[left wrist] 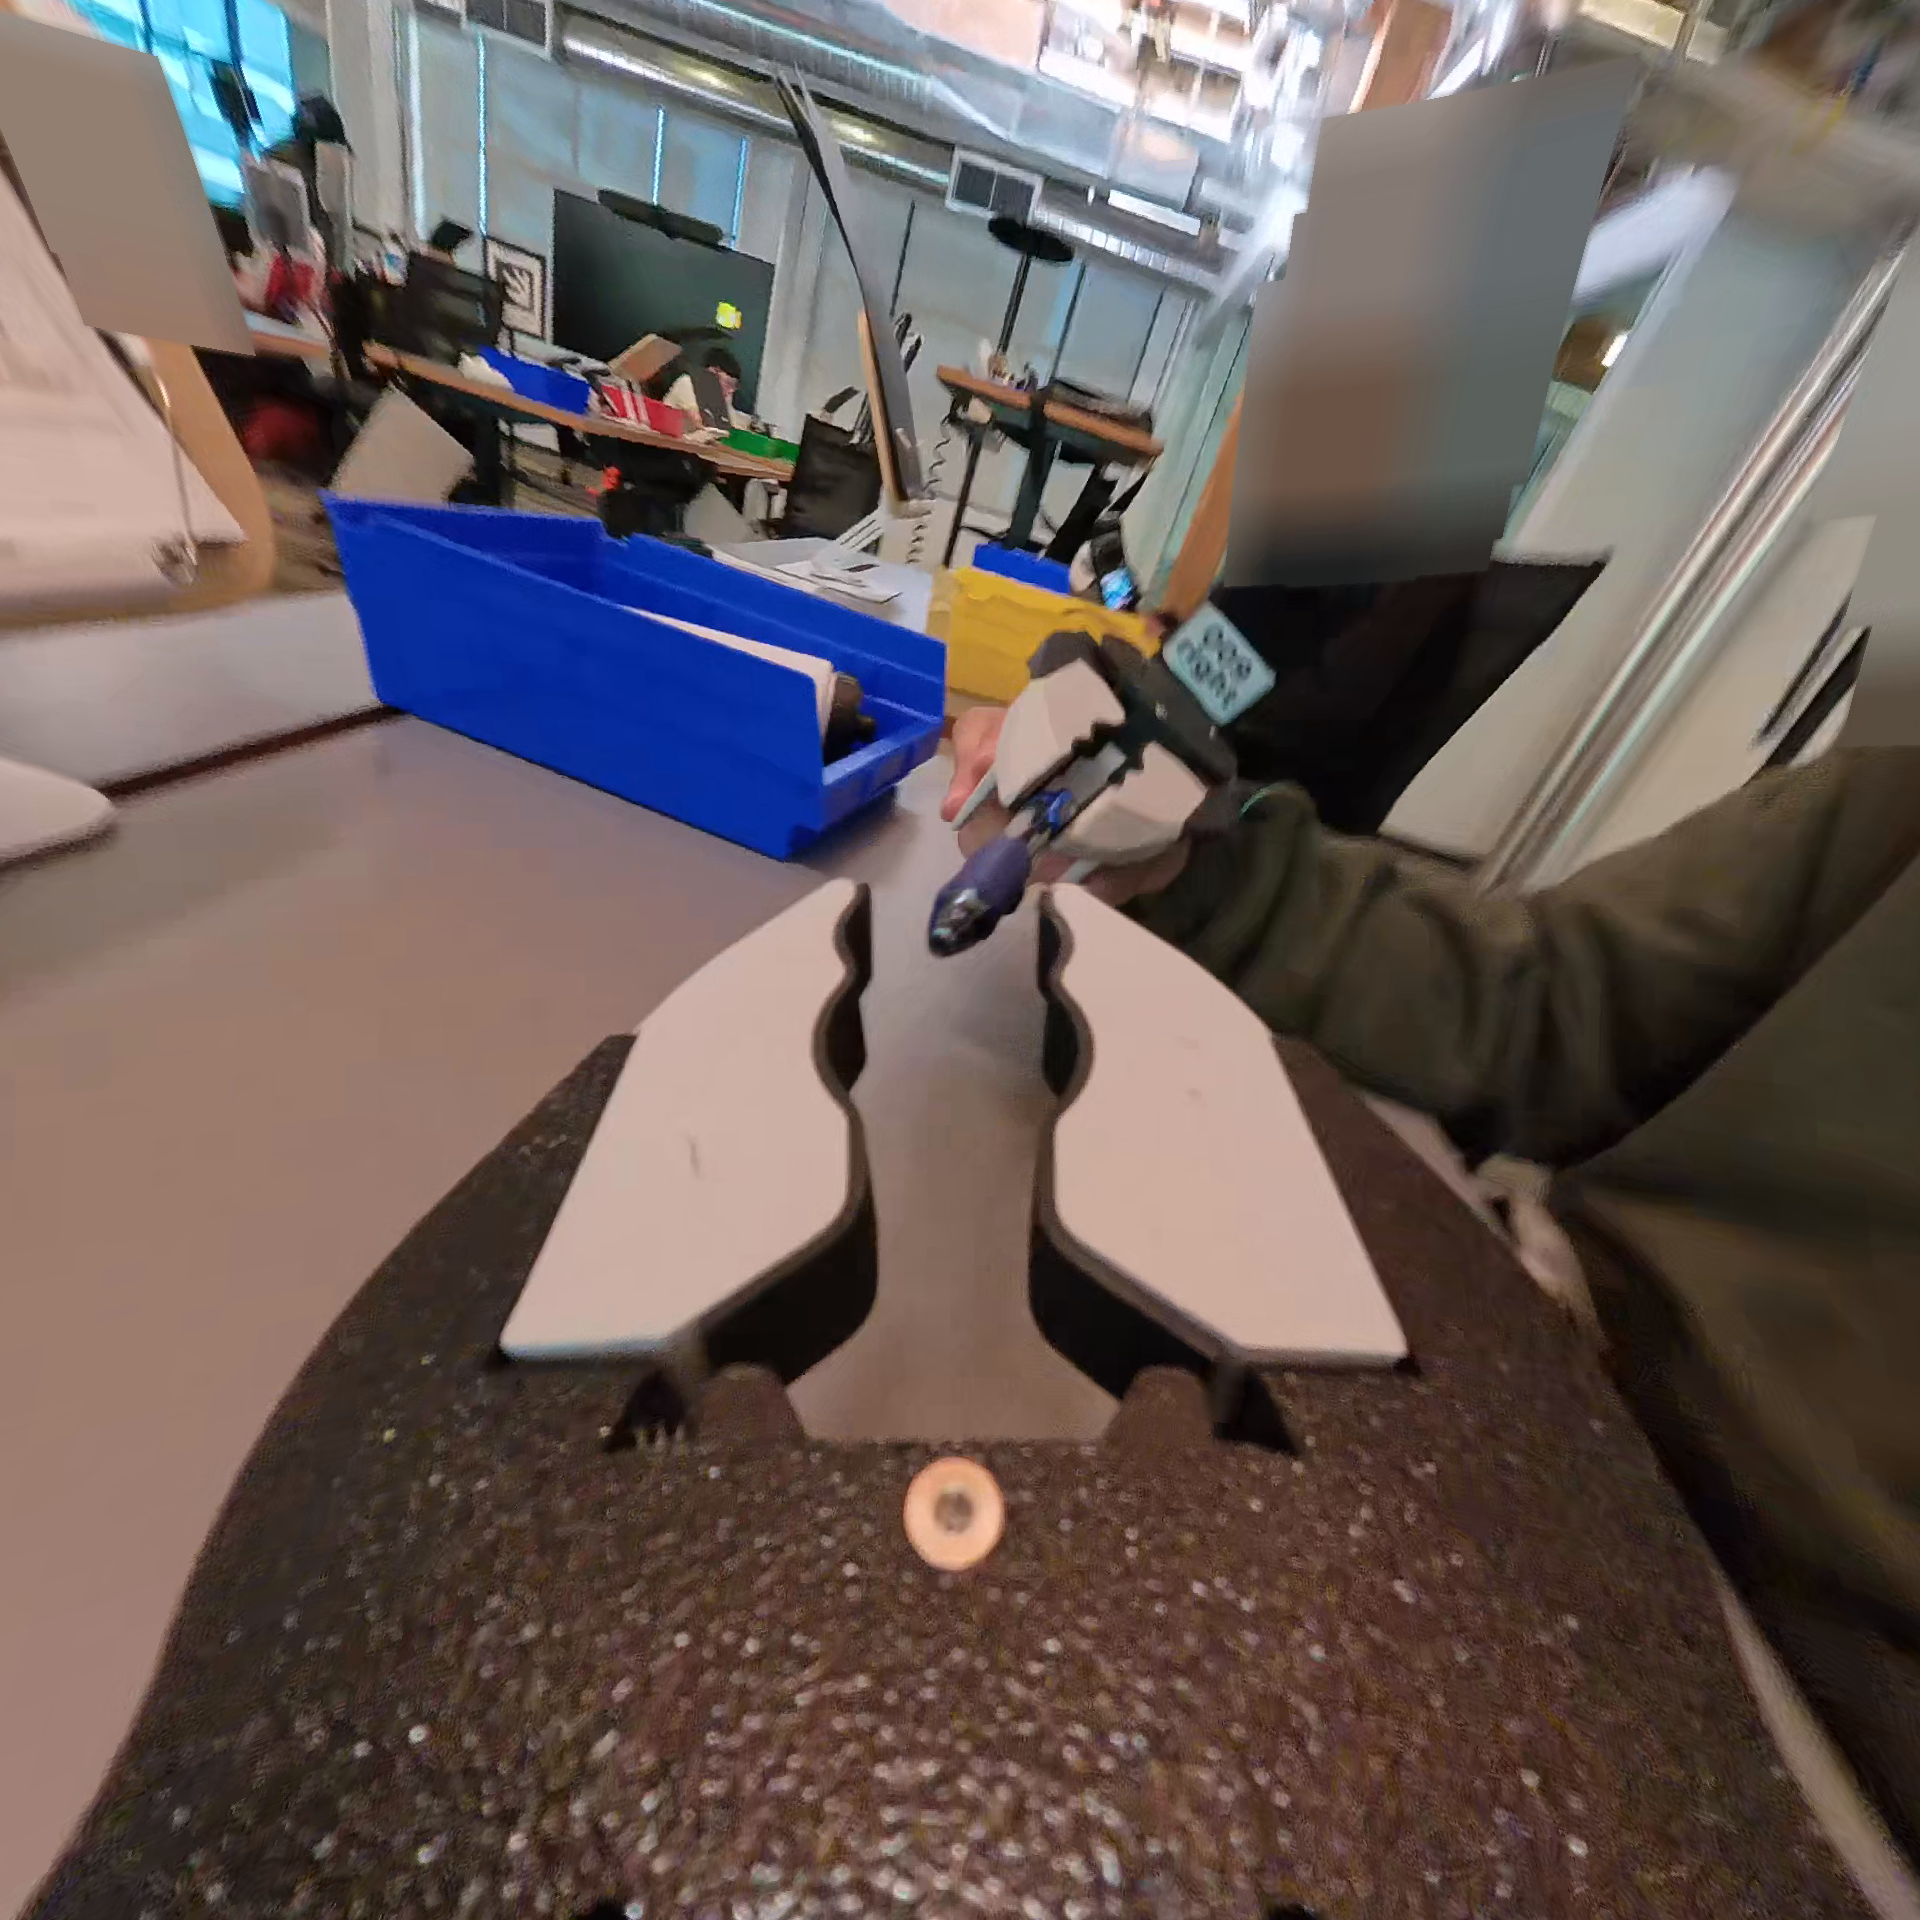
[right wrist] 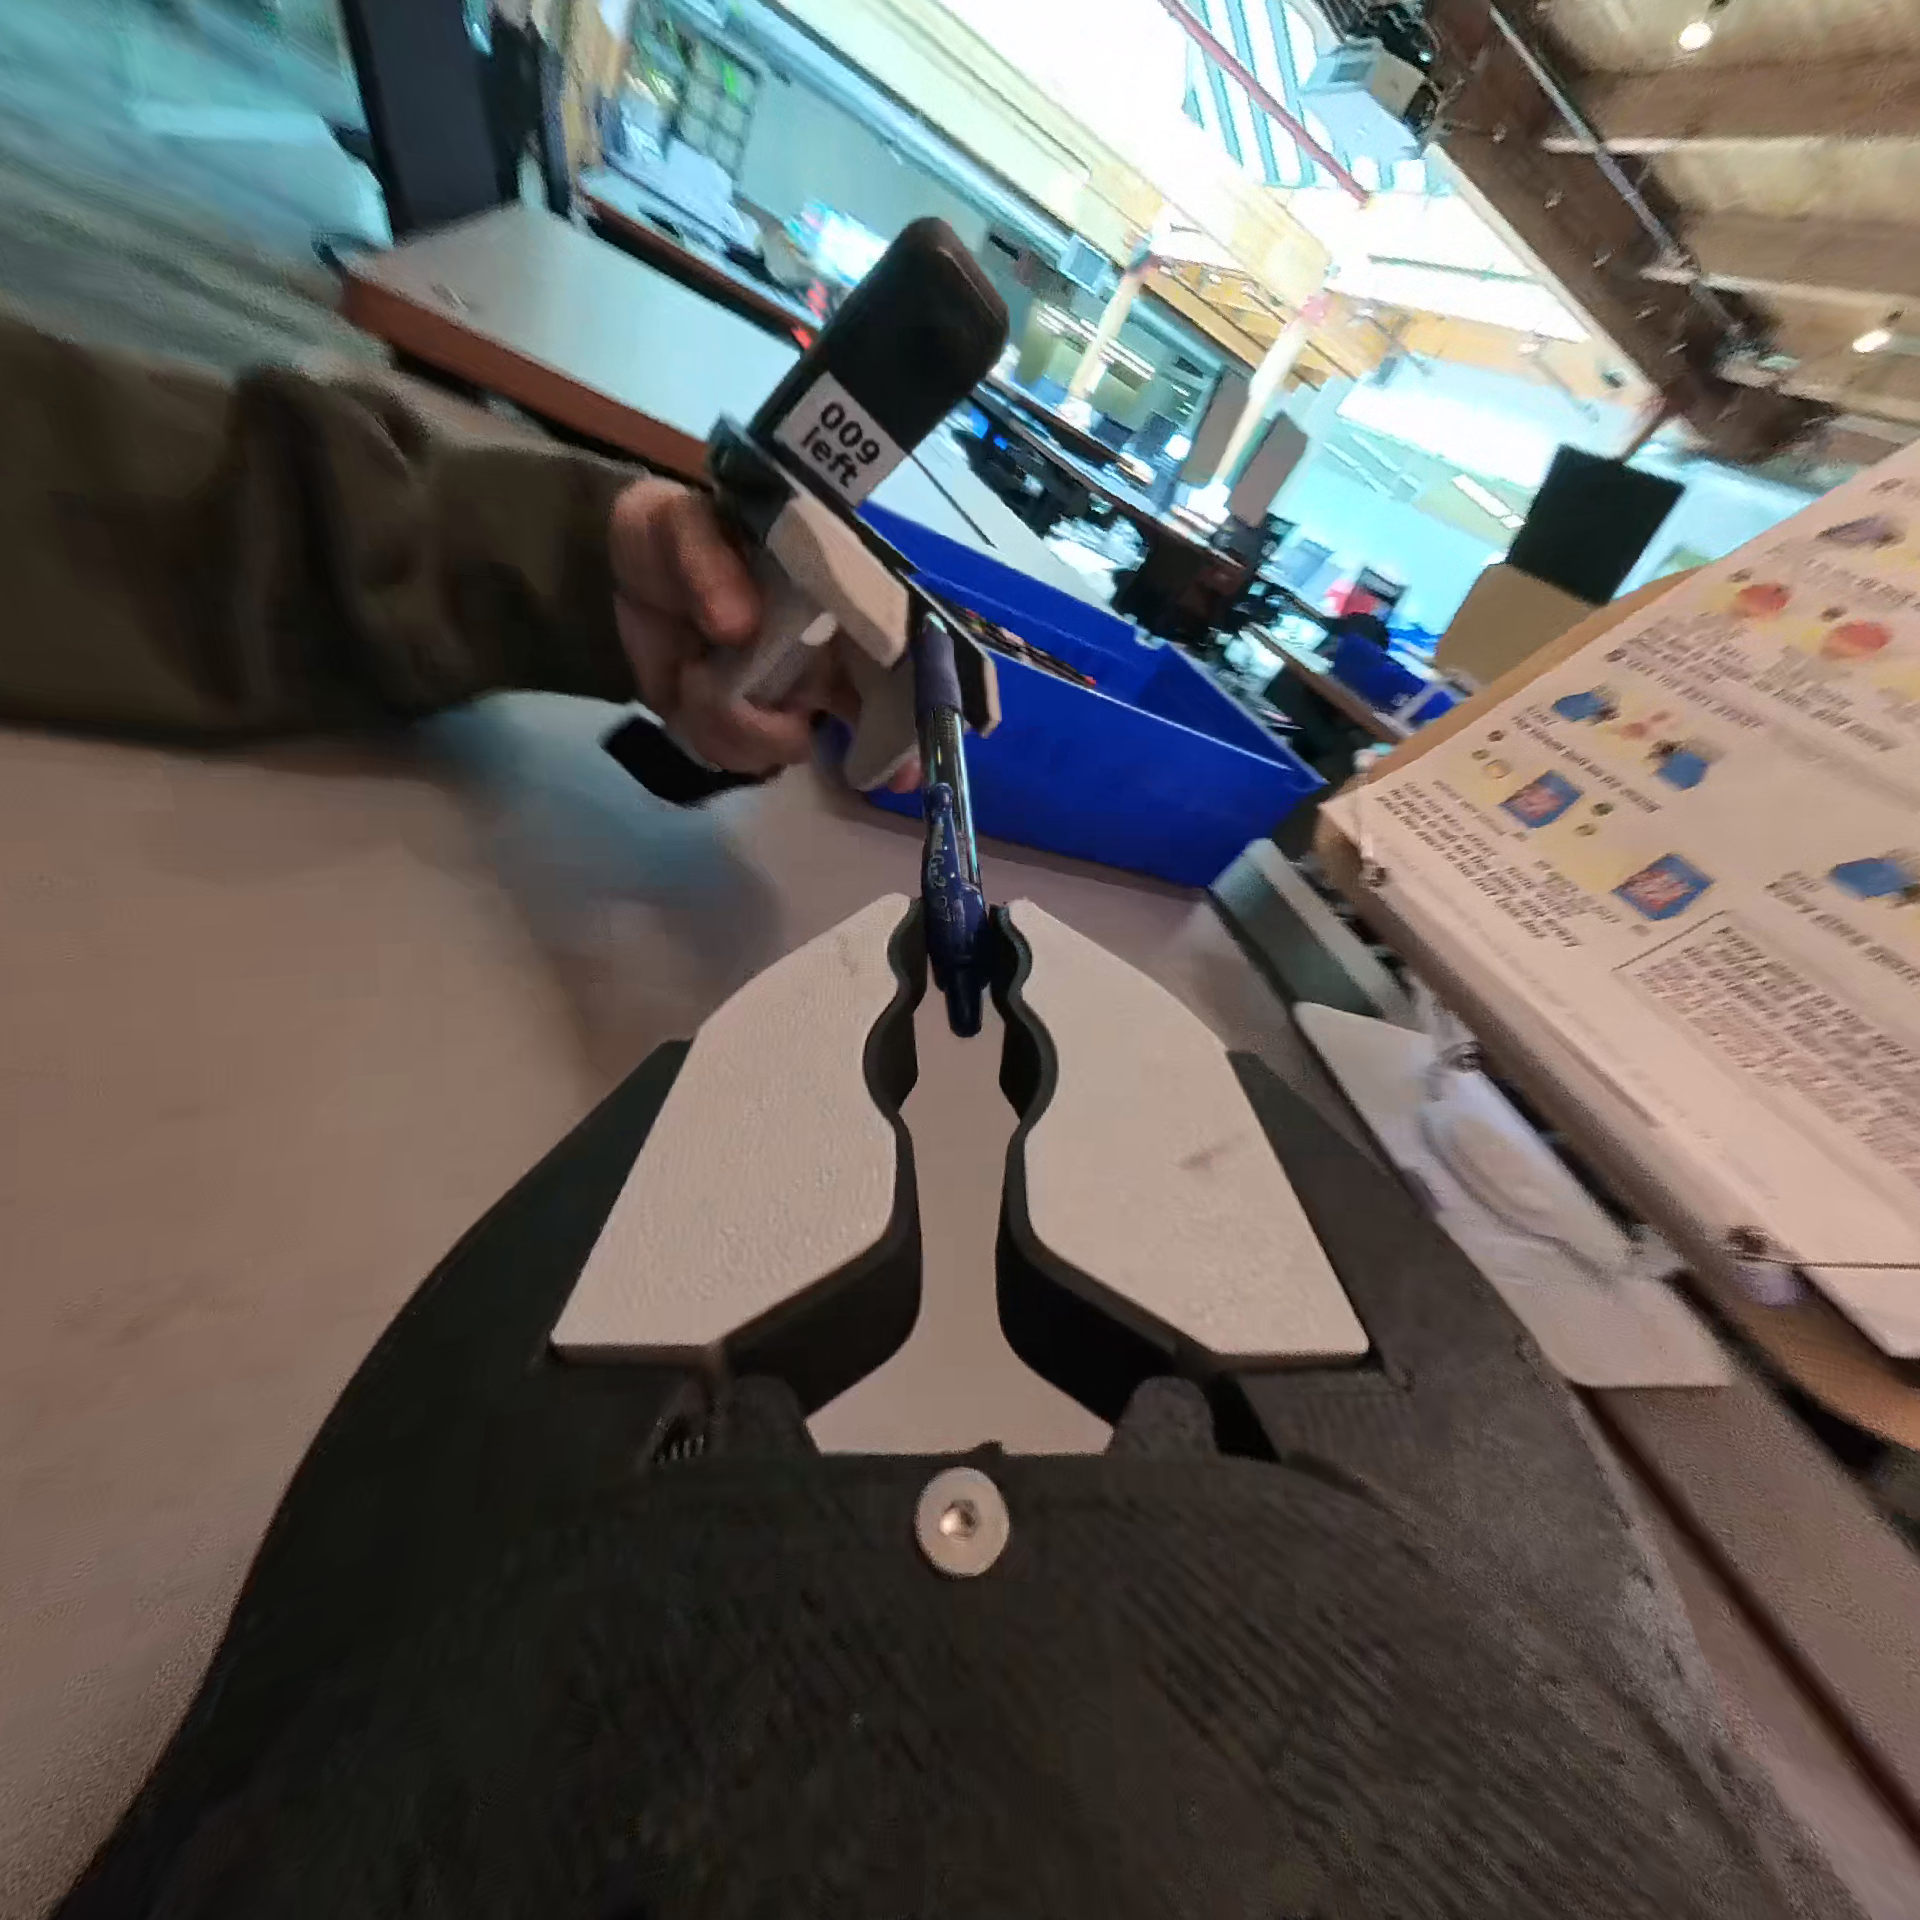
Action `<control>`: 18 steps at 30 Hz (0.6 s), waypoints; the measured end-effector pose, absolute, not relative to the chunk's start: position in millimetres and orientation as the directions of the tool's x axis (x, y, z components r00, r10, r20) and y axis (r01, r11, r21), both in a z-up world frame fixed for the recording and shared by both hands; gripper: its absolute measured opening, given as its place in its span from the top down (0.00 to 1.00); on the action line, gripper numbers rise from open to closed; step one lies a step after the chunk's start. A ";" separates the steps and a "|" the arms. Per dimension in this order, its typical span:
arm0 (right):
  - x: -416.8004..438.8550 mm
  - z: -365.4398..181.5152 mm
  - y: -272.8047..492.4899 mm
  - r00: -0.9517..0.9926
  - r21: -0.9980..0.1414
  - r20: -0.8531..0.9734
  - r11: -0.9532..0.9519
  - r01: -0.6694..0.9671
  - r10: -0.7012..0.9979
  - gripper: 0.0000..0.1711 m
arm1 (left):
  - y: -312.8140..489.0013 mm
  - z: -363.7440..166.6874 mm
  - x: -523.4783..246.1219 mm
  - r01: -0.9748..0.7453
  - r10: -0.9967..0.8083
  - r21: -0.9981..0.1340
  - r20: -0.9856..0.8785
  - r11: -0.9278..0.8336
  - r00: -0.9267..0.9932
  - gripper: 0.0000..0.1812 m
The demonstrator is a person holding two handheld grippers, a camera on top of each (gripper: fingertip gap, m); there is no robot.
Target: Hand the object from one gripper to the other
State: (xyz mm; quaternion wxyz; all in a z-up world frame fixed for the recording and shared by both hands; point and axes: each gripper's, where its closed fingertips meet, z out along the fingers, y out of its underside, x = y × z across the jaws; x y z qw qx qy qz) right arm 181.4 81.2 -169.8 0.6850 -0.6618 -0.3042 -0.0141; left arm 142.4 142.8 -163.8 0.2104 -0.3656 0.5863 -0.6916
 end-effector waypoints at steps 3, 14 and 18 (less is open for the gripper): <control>181.2 -167.5 72.5 0.829 -0.963 0.265 0.087 0.256 0.493 0.93 | 135.2 -165.1 137.0 -0.038 -0.764 -0.999 0.047 -0.029 -0.644 0.77; 179.7 -186.9 67.4 0.747 -0.972 -0.213 -0.212 -0.099 0.630 0.94 | 117.8 -180.2 136.8 0.037 -0.728 -0.975 -0.189 0.220 -0.658 0.85; 175.2 -187.3 67.4 0.709 -0.956 -0.285 -0.250 -0.156 0.645 0.94 | 115.0 -189.2 135.6 0.002 -0.711 -0.965 -0.193 0.261 -0.676 0.89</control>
